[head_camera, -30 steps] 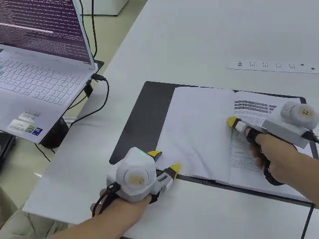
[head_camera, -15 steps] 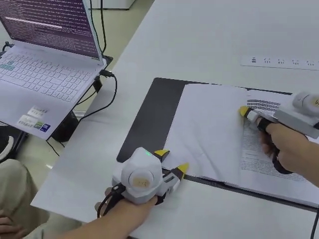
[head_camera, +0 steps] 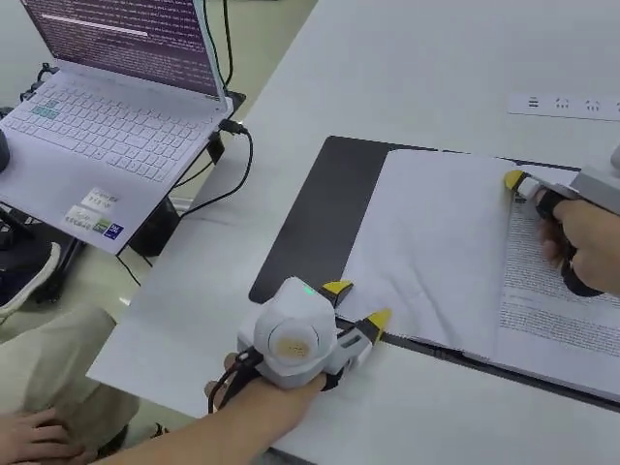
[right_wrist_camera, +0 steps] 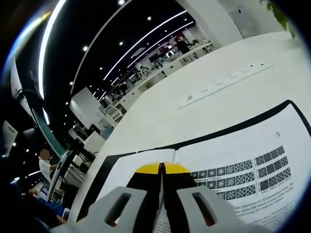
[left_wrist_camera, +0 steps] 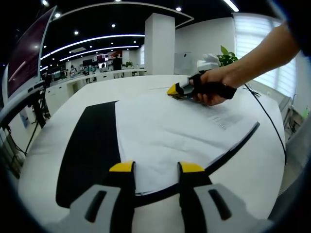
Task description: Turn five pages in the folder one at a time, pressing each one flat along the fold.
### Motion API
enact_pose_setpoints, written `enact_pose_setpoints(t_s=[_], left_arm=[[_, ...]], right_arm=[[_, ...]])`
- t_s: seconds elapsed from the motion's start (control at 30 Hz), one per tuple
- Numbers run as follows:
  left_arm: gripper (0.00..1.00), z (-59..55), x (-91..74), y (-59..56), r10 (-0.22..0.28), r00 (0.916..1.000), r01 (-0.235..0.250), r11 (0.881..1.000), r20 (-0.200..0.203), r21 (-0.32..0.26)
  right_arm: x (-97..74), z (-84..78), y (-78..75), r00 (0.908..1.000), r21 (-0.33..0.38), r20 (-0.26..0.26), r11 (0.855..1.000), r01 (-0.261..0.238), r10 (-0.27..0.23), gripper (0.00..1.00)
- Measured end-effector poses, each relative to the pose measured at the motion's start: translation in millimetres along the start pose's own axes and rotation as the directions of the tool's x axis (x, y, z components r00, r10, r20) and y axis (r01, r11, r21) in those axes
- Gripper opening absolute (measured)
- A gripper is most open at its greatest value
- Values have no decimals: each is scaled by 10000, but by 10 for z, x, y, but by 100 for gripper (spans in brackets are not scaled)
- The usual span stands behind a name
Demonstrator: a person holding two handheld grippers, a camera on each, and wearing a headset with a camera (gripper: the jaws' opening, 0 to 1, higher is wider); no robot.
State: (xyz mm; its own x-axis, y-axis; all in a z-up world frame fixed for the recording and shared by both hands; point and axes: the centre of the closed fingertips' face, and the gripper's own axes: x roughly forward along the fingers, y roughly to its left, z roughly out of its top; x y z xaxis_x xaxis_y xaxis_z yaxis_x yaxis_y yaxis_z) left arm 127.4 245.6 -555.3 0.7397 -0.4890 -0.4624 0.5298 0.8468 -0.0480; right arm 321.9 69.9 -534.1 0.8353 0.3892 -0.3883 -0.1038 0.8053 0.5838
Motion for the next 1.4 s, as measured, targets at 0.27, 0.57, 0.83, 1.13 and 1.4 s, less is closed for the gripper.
enact_pose_setpoints(t_s=[0.27,0.57,0.83,1.13,1.4], left_arm=[[34,6,-4,-4,7,10000,-7,10000,41,-54],[34,-4,2,6,20,10000,-19,10000,36,-91],[34,-13,8,13,16,10000,-16,10000,-4,-65],[34,-9,7,12,10,10000,-9,10000,26,-54],[34,-4,4,8,-8,10000,8,10000,46,-54]], right_arm=[[268,132,-172,9996,37,269,9999,118,-119,0],[231,91,-177,9999,-78,81,9999,141,-140,0],[36,-68,-128,9995,61,-140,9996,-290,291,0],[-254,-283,69,9956,113,-476,9967,-800,805,0],[-444,-403,206,9937,298,-589,9951,-939,955,0]])
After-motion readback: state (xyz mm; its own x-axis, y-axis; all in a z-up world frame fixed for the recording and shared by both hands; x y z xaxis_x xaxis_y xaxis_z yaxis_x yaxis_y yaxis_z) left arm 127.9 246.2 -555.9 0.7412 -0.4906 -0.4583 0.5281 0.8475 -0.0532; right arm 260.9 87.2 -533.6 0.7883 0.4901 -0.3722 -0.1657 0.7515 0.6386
